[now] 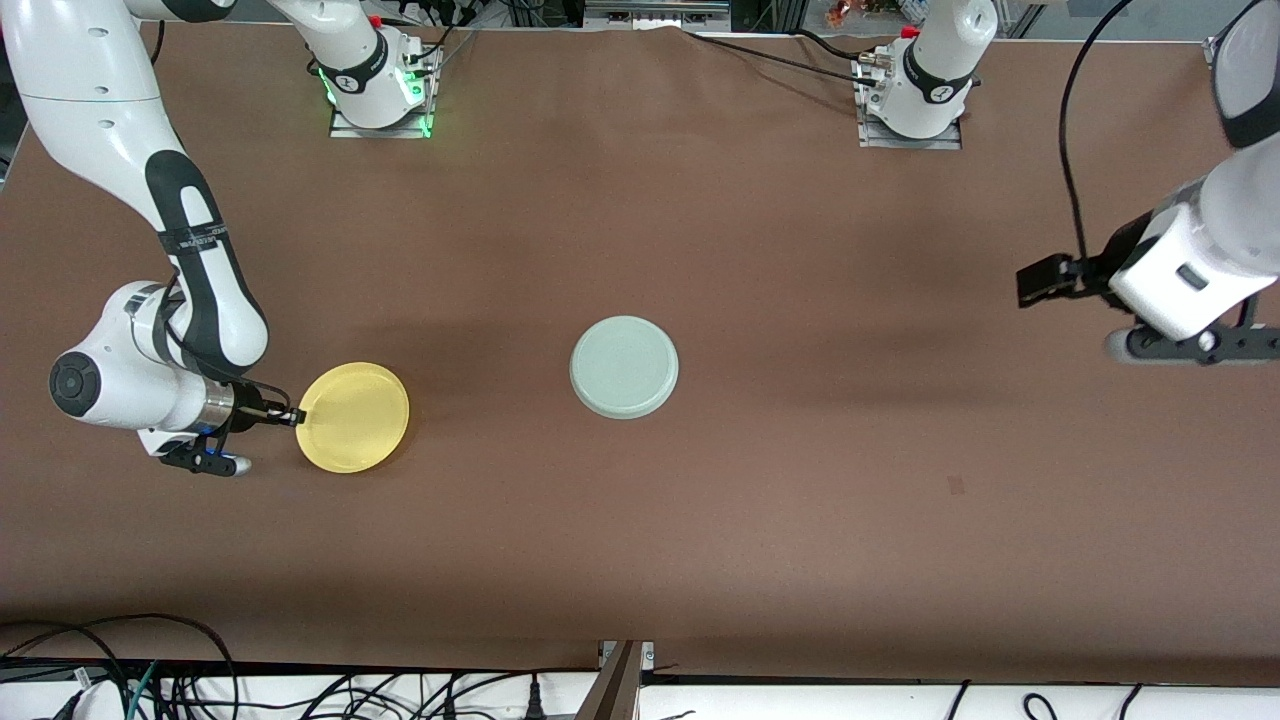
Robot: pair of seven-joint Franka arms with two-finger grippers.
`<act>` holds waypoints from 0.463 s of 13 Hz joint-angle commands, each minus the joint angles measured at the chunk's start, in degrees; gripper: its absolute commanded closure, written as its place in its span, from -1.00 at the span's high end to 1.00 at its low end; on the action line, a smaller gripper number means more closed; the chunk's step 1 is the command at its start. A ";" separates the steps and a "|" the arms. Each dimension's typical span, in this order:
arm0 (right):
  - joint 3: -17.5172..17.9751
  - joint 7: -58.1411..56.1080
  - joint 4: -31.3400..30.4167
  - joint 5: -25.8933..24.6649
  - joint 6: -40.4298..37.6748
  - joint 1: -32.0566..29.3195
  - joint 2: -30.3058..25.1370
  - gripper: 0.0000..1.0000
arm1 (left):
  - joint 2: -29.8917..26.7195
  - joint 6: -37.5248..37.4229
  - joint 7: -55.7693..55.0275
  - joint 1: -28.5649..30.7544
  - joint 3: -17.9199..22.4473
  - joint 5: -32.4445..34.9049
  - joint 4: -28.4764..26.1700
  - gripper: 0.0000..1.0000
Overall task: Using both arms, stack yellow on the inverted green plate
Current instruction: 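Grasp the yellow plate rim with the right gripper while the left gripper withdraws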
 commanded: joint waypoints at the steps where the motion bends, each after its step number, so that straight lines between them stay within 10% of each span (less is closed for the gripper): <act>1: 0.54 -0.85 -0.64 1.64 0.81 -0.52 -0.37 -0.92 | -13.58 9.56 4.37 1.31 -0.70 3.24 -19.75 1.00; 6: 1.68 -1.03 4.00 5.32 -6.29 -0.52 -3.18 -0.93 | -20.45 23.46 9.48 3.87 -0.79 5.25 -33.83 1.00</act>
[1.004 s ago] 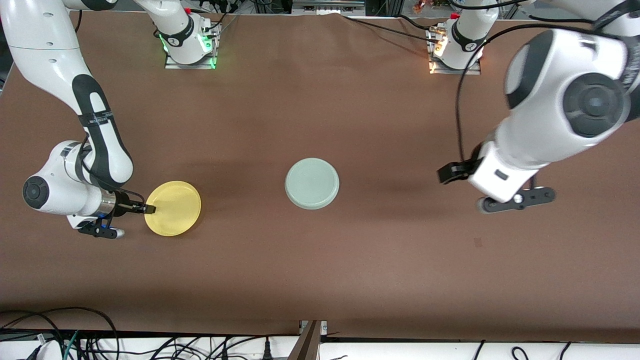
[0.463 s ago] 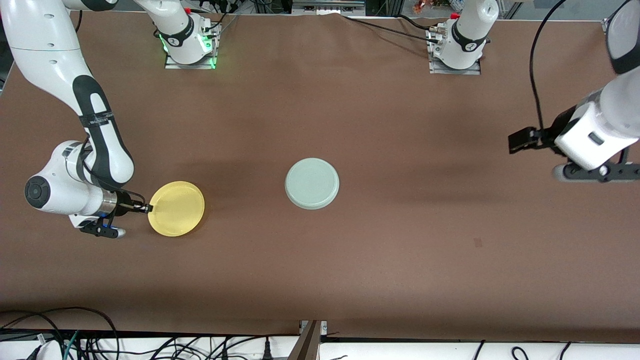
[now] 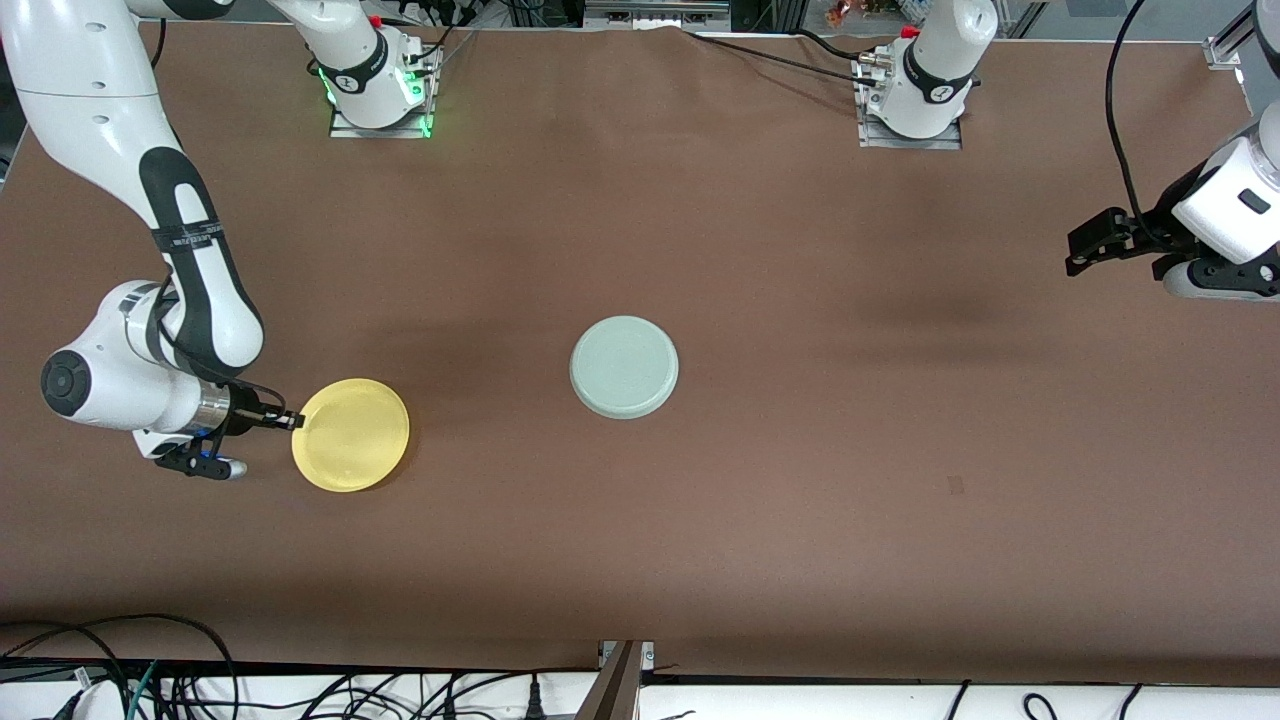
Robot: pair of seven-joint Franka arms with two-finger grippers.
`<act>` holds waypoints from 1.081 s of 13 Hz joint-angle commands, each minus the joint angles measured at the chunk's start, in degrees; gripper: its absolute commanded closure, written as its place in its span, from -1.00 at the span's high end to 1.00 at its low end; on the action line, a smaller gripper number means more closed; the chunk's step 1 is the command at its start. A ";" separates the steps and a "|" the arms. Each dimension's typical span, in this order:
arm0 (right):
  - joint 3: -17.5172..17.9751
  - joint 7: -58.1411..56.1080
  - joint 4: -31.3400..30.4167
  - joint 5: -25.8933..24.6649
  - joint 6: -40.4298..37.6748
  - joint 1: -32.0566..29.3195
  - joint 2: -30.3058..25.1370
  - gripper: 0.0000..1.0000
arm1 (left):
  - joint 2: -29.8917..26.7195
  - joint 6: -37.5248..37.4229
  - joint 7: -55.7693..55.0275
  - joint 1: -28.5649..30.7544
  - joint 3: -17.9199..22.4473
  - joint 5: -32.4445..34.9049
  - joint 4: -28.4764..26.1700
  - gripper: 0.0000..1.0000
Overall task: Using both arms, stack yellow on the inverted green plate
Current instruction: 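Carry the yellow plate with the right gripper onto the green plate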
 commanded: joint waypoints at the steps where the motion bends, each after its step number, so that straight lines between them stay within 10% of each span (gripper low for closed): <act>1: 1.27 -0.67 4.11 4.35 -8.05 -0.45 -2.93 -0.93 | -4.36 4.58 1.68 0.35 -0.85 2.63 -6.45 1.00; 7: 4.86 0.29 6.50 9.47 -18.88 -0.01 -6.54 -1.00 | -2.33 5.37 0.90 1.83 -0.76 2.72 -5.30 1.00; 14: 12.17 12.40 3.70 9.73 -13.29 8.50 -5.49 -1.00 | 1.44 4.93 0.46 3.25 -1.02 2.28 -2.42 1.00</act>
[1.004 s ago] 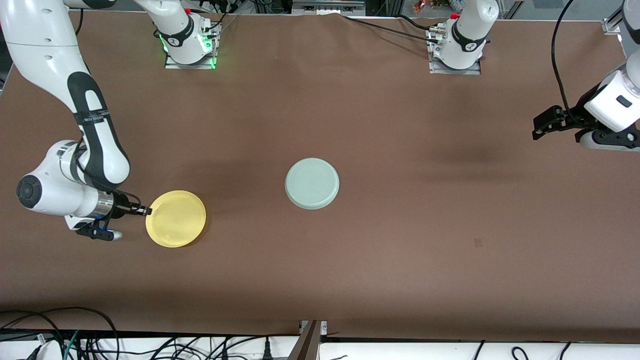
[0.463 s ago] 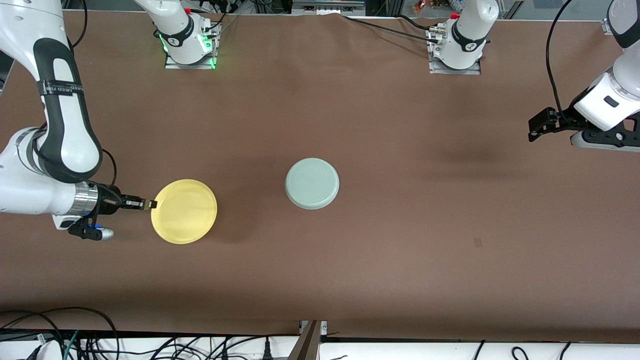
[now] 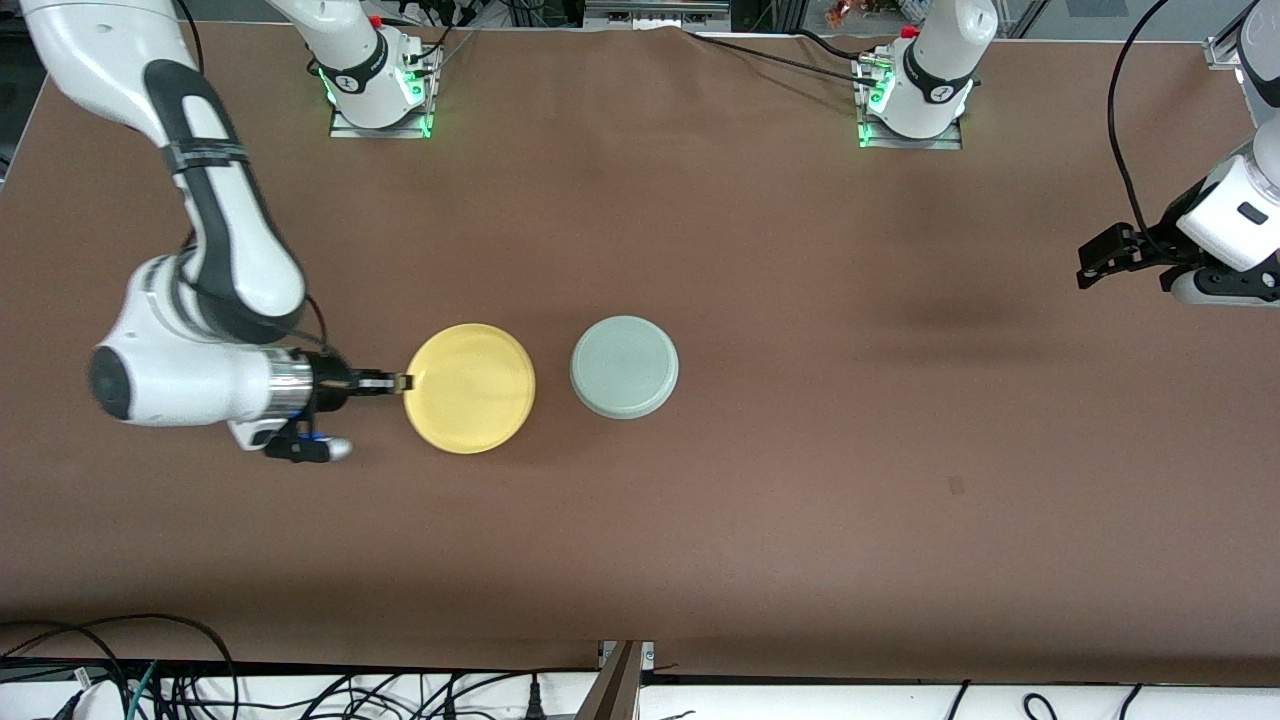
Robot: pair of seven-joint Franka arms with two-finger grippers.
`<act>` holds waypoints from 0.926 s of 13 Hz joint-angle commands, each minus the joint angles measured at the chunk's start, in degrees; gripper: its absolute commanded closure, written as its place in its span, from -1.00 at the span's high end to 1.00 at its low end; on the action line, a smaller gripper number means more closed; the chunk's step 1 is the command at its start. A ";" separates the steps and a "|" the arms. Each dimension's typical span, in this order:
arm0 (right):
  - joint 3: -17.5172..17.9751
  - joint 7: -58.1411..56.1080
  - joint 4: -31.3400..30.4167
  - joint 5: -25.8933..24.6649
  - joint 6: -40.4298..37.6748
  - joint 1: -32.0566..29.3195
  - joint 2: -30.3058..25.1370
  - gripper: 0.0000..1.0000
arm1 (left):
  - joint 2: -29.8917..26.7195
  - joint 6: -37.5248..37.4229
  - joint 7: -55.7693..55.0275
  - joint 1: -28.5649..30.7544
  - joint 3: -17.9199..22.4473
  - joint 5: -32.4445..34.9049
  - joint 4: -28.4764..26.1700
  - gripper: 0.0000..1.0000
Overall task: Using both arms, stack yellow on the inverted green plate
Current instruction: 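Carry the yellow plate with the right gripper onto the green plate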
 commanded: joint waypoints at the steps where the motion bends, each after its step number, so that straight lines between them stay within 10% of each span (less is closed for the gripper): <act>1: -0.17 5.76 -2.71 1.15 6.08 6.09 0.07 -1.00 | 4.38 -0.63 -0.36 0.32 -0.69 0.94 5.68 1.00; 12: -0.17 14.13 -13.70 1.06 28.94 20.26 1.66 -1.00 | 10.55 -13.55 -0.36 -0.56 -3.22 0.41 18.88 1.00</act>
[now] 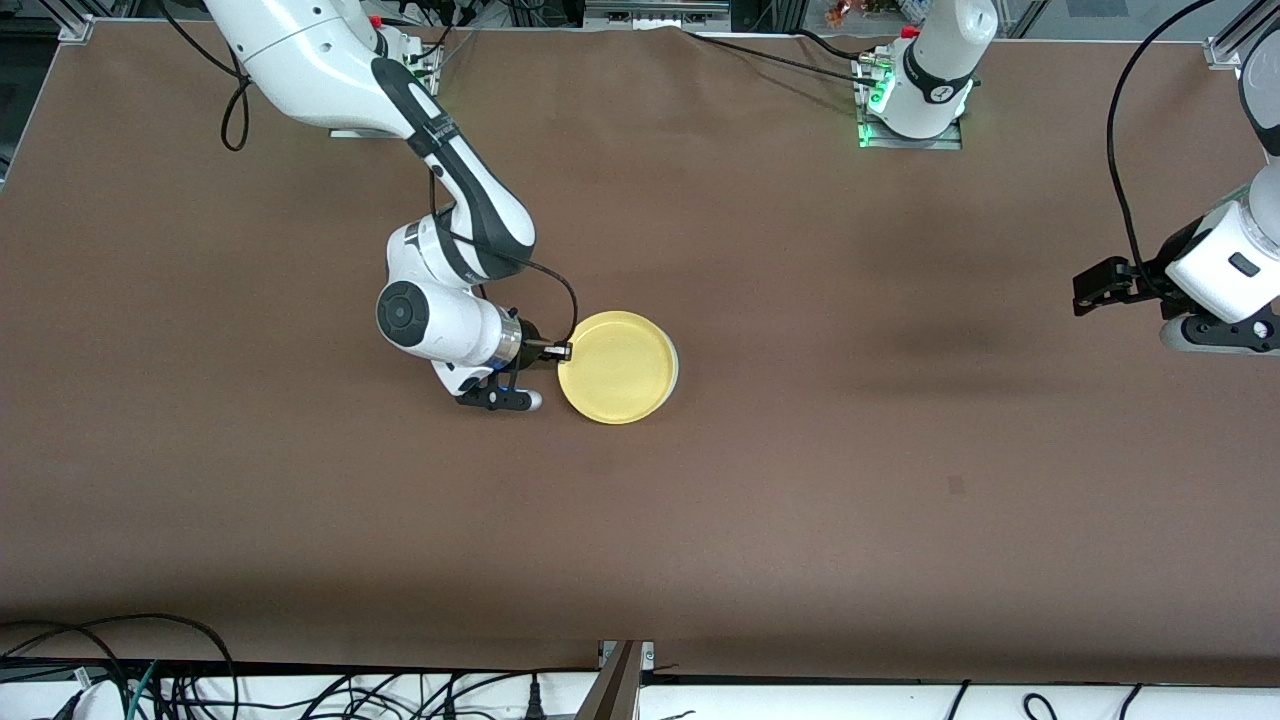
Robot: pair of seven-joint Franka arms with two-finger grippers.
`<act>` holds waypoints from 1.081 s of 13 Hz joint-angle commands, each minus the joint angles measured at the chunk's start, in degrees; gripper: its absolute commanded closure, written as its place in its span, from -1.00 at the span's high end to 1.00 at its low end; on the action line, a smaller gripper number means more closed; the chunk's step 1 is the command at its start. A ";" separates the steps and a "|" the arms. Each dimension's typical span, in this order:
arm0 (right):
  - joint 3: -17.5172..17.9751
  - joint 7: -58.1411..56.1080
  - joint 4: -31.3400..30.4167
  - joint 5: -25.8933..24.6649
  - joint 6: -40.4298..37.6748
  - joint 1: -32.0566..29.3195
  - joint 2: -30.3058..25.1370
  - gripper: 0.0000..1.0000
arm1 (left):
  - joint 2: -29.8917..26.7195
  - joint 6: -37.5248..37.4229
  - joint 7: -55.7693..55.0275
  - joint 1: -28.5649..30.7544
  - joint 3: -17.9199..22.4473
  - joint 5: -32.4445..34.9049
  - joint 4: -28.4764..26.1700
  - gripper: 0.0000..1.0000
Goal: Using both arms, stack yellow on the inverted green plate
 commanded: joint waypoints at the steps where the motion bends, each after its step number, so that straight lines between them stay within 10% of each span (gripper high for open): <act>1: -0.43 0.05 -2.65 1.04 3.64 1.80 -0.52 -1.00 | 0.87 -3.03 -0.12 -0.12 -2.57 0.33 3.97 1.00; 14: -0.52 1.28 -6.52 0.95 3.66 2.77 -3.51 -1.00 | 3.16 -2.15 -0.12 -0.12 -2.76 -0.90 7.05 1.00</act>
